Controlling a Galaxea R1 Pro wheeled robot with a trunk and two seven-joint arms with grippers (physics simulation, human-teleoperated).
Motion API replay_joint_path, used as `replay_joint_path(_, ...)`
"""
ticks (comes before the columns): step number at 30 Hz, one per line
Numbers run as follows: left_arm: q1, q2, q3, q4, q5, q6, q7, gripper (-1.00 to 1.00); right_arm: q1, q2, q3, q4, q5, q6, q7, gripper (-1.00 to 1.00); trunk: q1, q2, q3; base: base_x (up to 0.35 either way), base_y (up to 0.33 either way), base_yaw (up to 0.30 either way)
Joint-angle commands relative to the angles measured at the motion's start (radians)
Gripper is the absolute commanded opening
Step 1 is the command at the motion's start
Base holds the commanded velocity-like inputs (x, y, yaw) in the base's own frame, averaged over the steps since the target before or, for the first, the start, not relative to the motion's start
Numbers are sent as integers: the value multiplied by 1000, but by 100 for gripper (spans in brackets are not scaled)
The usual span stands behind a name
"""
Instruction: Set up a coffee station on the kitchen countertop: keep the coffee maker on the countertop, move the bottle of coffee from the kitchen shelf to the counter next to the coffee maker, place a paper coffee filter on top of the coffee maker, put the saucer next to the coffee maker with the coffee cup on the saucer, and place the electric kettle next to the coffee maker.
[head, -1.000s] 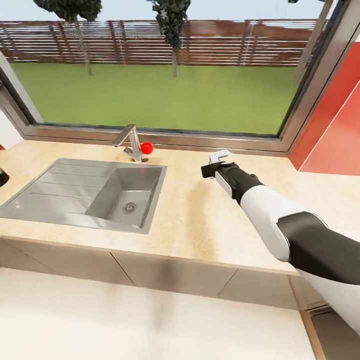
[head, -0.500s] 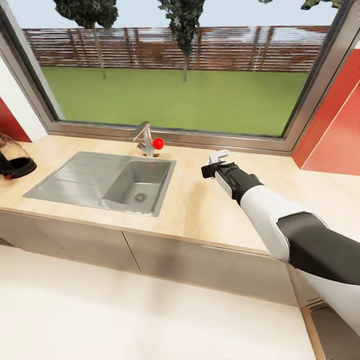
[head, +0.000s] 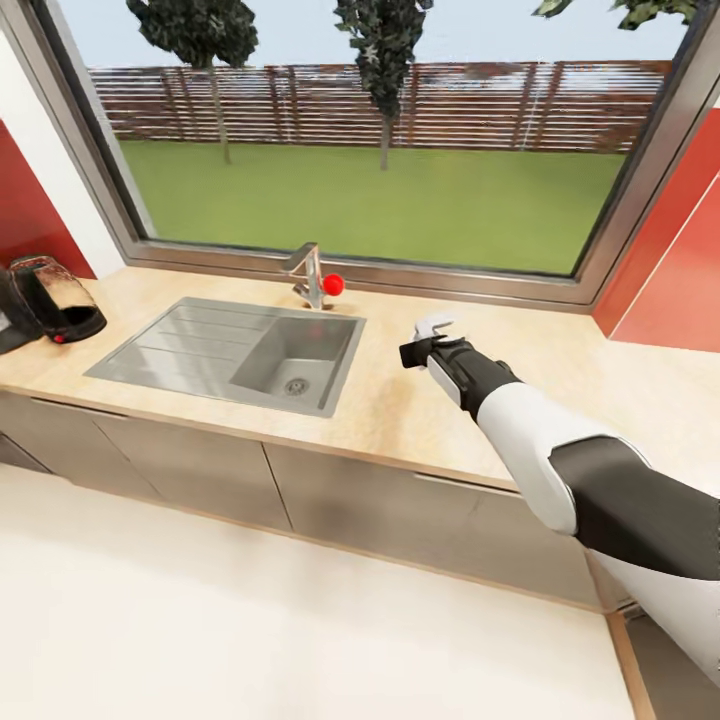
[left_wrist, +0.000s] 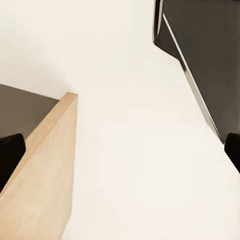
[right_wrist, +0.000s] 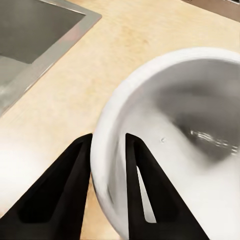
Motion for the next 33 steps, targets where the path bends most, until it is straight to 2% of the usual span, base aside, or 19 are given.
replay_joint_path(1,1,0,8,-4,-11,-2,3,100,12,0,5,-3,0,-14,1,-100,1,-2,0,-1,0,137)
replay_joint_path(3,0,0,8,-7,-11,-2,3,100,25,0,5,-3,0,-52,0,-100,1,-2,3,-1,0,137)
replay_joint_path(7,0,-1,8,-13,-11,-2,3,100,46,0,4,-1,1,-77,0,-100,1,-2,9,0,0,137)
replay_joint_path(14,0,-4,8,-16,-11,-1,3,100,80,1,8,-3,4,-81,3,-100,1,-2,19,0,0,137)
replay_joint_path(27,0,-4,8,-17,-11,1,3,100,85,3,10,-3,5,-79,3,-100,1,-2,38,0,0,137)
replay_joint_path(33,0,-6,8,-17,-11,1,4,100,86,14,10,-3,6,-78,3,-100,1,-2,46,0,0,150)
